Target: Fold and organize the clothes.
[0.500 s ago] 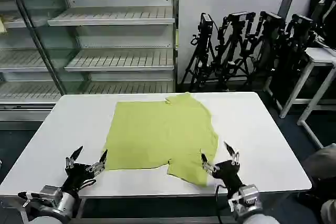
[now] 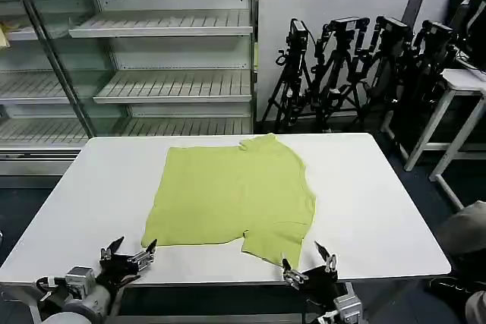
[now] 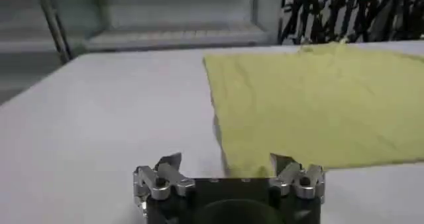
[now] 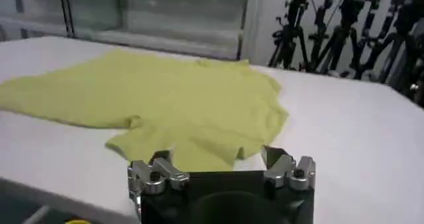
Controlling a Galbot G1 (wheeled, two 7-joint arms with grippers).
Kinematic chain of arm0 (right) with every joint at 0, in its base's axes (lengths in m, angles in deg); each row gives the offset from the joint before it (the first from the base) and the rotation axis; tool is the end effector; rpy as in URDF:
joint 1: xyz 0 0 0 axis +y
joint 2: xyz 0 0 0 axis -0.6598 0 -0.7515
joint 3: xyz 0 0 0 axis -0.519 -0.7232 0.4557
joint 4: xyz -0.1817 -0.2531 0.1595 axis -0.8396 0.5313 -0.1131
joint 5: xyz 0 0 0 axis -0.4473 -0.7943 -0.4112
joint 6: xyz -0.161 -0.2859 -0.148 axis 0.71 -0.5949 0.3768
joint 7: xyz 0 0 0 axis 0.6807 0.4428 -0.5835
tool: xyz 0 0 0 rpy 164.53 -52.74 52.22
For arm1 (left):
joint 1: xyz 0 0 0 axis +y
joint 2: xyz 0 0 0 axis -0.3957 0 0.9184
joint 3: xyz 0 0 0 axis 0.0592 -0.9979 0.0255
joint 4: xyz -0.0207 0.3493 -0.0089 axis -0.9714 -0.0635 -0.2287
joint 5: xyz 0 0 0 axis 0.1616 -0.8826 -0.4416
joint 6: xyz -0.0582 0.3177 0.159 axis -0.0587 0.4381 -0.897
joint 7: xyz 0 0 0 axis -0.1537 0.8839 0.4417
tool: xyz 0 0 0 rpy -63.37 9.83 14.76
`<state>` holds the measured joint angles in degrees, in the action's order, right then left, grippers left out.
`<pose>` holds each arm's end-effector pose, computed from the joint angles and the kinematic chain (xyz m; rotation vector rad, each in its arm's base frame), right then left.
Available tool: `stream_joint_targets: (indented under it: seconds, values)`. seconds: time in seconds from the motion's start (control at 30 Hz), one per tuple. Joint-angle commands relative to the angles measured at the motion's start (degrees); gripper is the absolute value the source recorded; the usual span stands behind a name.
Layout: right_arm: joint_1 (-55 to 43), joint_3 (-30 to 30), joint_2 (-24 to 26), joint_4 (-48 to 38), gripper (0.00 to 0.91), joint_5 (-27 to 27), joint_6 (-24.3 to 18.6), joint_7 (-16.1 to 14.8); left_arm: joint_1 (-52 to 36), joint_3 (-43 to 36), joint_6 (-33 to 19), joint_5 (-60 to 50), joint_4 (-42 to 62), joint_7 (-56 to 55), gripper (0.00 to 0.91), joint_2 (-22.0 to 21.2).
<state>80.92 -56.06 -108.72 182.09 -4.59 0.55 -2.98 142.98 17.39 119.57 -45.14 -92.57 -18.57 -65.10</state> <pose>0.1489 0.0206 -0.2576 0.3601 -2.7210 0.1643 0.2037 0.1132 -0.2604 -0.0657 -2.6330 -0.0251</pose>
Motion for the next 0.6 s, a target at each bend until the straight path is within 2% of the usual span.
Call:
stream_joint_targets:
  seconds: [0.03,0.07,0.1,0.4,0.6]
  values:
    - [1.13,-0.74,-0.16,0.19,0.0,0.93,1.22,0.75,-0.92,-0.14,1.48,1.85,1.54,-1.19,0.685,-0.37]
    - [1.12,-0.83,-0.18,0.26,0.0,1.3,1.26,0.87,-0.94,-0.07,1.44,2.09,1.51,-1.36,0.191,-0.44]
    - [1.1,-0.88,-0.2,0.34,0.0,1.67,1.53,1.11,-0.95,0.08,1.33,2.55,1.45,-1.23,0.01,-0.48]
    - [0.35,-0.89,-0.35,-0.84,0.0,4.97,3.41,1.51,-0.6,0.02,0.59,2.89,0.76,-0.01,0.01,-0.63]
    - [0.24,-1.28,-0.67,-0.95,0.0,5.17,3.52,1.74,-0.59,0.17,0.43,2.79,0.6,0.09,0.01,-1.05]
